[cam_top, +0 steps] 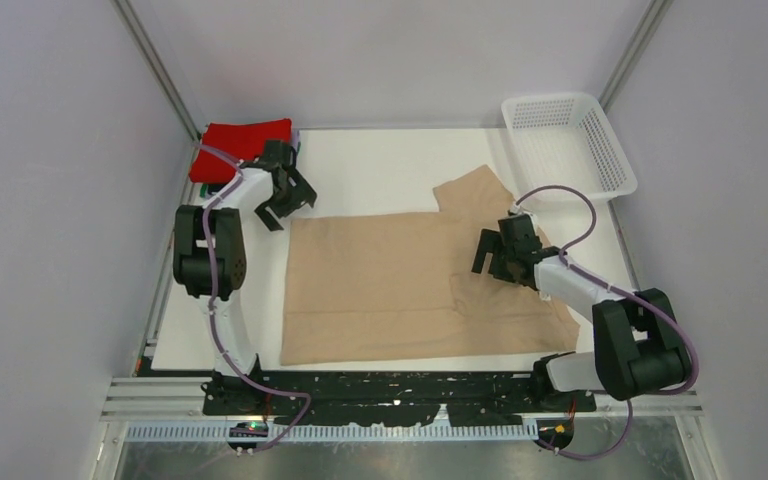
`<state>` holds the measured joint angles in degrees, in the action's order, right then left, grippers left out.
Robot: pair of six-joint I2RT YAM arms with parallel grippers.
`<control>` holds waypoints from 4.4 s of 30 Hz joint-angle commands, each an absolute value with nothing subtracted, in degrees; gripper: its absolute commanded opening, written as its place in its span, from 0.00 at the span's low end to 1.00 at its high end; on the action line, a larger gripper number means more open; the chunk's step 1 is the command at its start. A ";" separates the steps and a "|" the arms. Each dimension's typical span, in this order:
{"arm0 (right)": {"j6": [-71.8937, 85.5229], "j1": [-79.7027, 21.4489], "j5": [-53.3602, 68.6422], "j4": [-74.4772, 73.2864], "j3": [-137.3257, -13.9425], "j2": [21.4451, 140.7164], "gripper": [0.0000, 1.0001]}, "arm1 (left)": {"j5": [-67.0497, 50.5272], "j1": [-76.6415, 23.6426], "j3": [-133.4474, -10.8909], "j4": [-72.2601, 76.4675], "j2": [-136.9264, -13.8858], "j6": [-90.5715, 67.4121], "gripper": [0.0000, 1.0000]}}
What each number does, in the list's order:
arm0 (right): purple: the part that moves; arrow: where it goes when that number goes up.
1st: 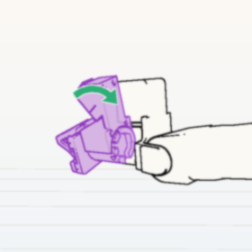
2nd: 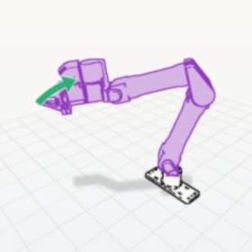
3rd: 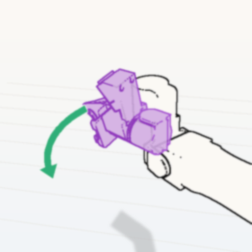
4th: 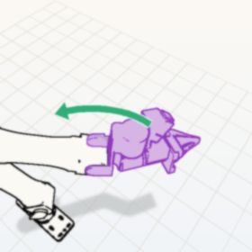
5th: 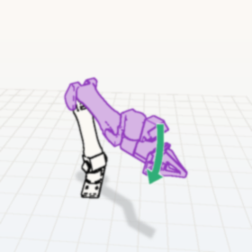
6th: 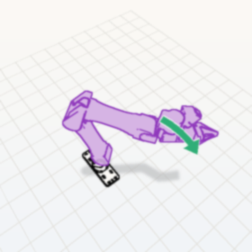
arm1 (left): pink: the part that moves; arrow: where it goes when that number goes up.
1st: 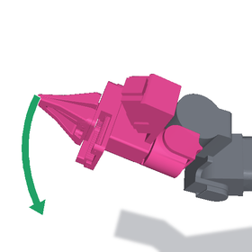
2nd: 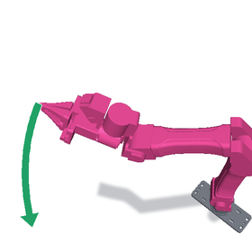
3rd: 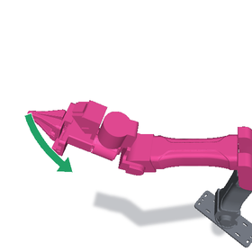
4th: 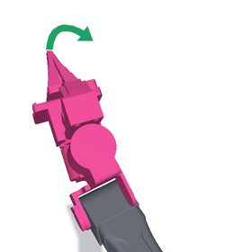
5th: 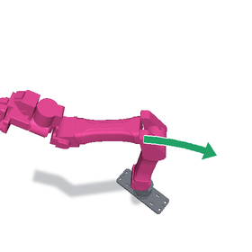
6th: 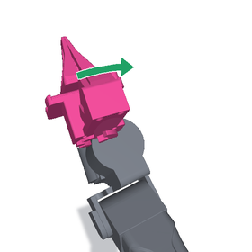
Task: Fold and stack the t-shirts
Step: Grab the side of the flattened tshirt furthest away from the robot with both arms
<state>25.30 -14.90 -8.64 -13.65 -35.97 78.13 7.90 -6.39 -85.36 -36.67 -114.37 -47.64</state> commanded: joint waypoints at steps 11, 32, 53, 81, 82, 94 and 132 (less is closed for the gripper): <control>24.74 -12.26 -8.76 -20.21 -32.89 70.38 0.95 | 2.48 -9.30 -87.19 -34.74 -116.98 -48.06 0.96; 23.39 -12.15 -9.26 -21.29 -32.74 65.71 0.95 | 12.42 -12.45 -106.06 -55.21 -127.52 -46.71 0.53; 24.03 -6.36 -4.36 -21.58 -30.10 68.58 0.95 | 16.39 -13.62 -111.67 -64.45 -130.30 -54.80 0.53; 22.48 5.45 -2.17 -24.81 -29.99 69.40 0.95 | 8.56 -9.56 -100.46 -46.06 -123.50 -53.45 0.56; 22.43 5.45 -2.14 -24.79 -30.03 69.42 0.95 | 8.56 -9.43 -100.65 -46.14 -123.80 -53.45 0.56; 21.99 5.43 -1.69 -24.55 -29.75 67.58 0.95 | 6.32 -10.49 -104.17 -50.36 -127.22 -51.19 0.50; 18.90 0.26 2.42 -20.03 -36.40 57.44 0.95 | 2.29 -13.95 -87.48 -37.67 -111.38 -38.47 0.00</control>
